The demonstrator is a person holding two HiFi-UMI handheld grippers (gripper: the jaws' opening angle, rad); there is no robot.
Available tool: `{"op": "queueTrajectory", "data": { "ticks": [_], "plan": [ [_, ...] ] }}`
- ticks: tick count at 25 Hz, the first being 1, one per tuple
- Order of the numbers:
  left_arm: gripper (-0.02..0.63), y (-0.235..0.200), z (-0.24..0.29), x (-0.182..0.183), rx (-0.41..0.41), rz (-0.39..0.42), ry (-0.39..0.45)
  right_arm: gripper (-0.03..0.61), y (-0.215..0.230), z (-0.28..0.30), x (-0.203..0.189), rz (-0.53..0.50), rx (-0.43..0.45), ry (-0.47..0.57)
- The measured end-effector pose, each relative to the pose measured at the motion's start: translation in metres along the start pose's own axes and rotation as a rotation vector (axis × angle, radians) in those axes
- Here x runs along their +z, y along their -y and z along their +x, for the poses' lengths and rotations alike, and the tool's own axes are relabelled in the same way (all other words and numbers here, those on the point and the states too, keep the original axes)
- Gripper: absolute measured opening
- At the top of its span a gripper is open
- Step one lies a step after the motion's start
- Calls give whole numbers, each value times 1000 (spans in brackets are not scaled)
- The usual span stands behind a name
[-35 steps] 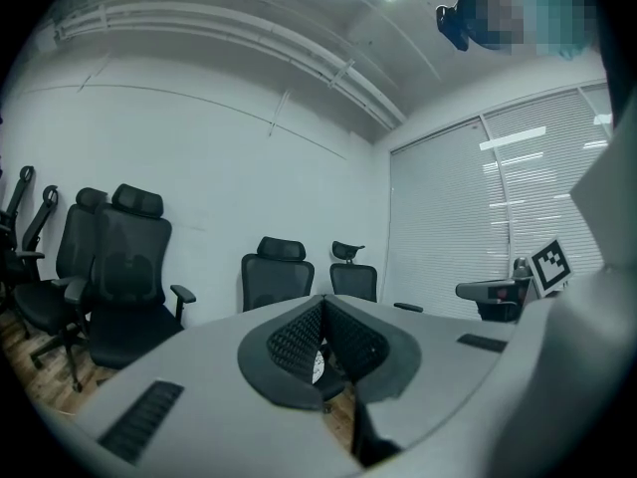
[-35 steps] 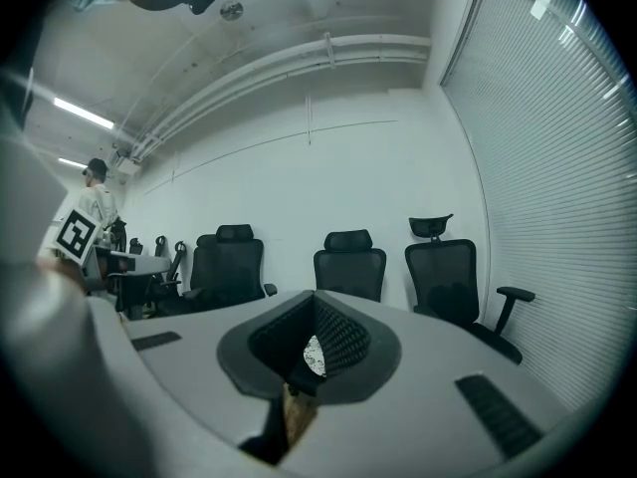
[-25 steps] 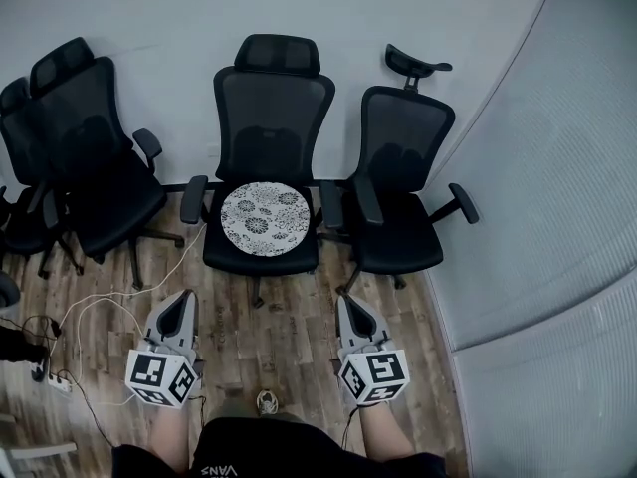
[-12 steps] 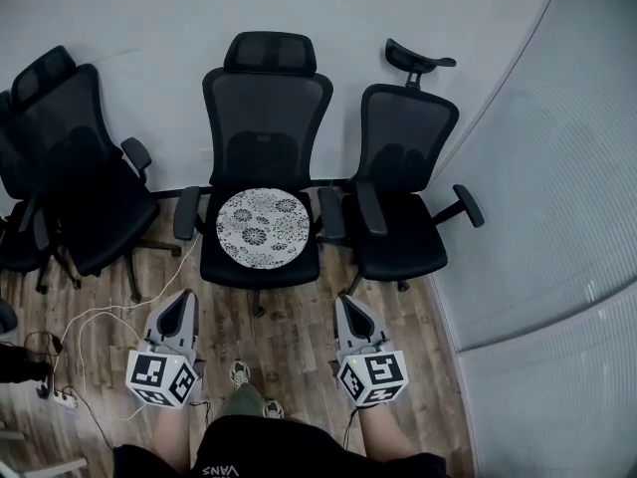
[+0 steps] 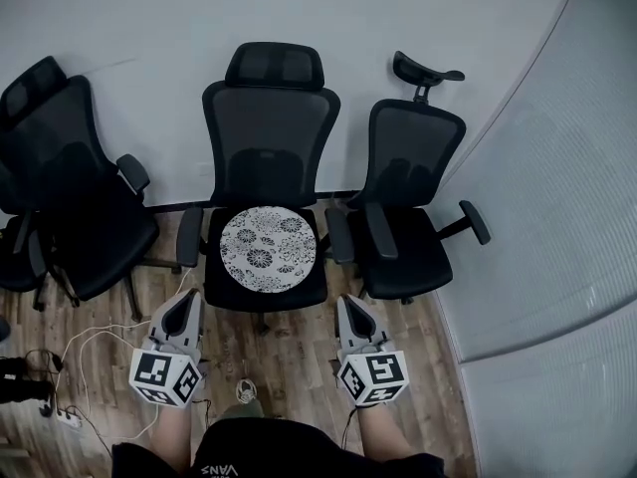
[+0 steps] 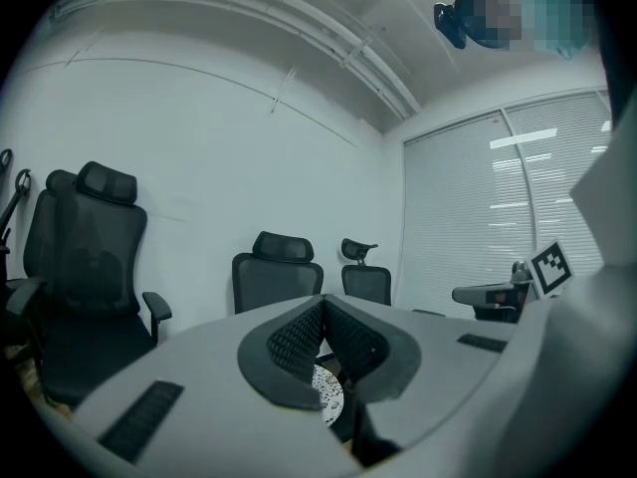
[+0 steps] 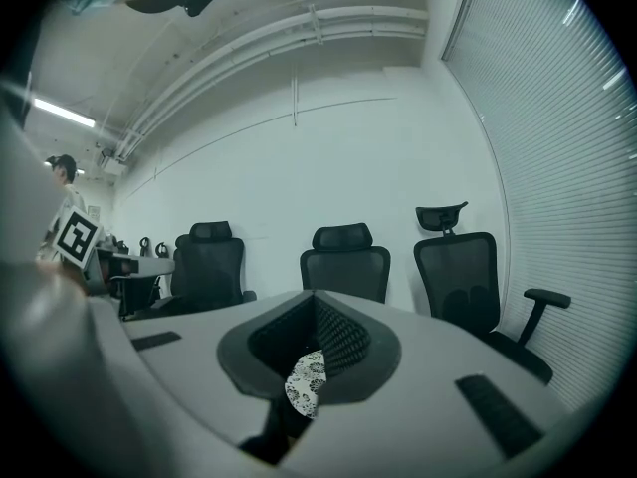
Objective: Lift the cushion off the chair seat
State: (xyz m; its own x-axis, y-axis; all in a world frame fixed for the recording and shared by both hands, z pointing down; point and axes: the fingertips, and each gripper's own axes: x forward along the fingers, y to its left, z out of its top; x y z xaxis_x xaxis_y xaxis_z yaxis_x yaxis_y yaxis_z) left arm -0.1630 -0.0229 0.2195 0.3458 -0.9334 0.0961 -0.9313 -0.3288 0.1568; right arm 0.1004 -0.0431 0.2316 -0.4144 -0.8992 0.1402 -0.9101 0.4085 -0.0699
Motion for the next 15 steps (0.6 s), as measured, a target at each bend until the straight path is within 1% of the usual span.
{"op": "queueTrajectory", "data": {
  "ticks": [9, 15],
  "plan": [
    [9, -46, 44, 12, -45, 9, -17, 17, -6, 53, 8, 10, -46, 2],
    [9, -54, 75, 5, -65, 2, -36, 17, 10, 75, 2, 15, -67, -24]
  ]
}}
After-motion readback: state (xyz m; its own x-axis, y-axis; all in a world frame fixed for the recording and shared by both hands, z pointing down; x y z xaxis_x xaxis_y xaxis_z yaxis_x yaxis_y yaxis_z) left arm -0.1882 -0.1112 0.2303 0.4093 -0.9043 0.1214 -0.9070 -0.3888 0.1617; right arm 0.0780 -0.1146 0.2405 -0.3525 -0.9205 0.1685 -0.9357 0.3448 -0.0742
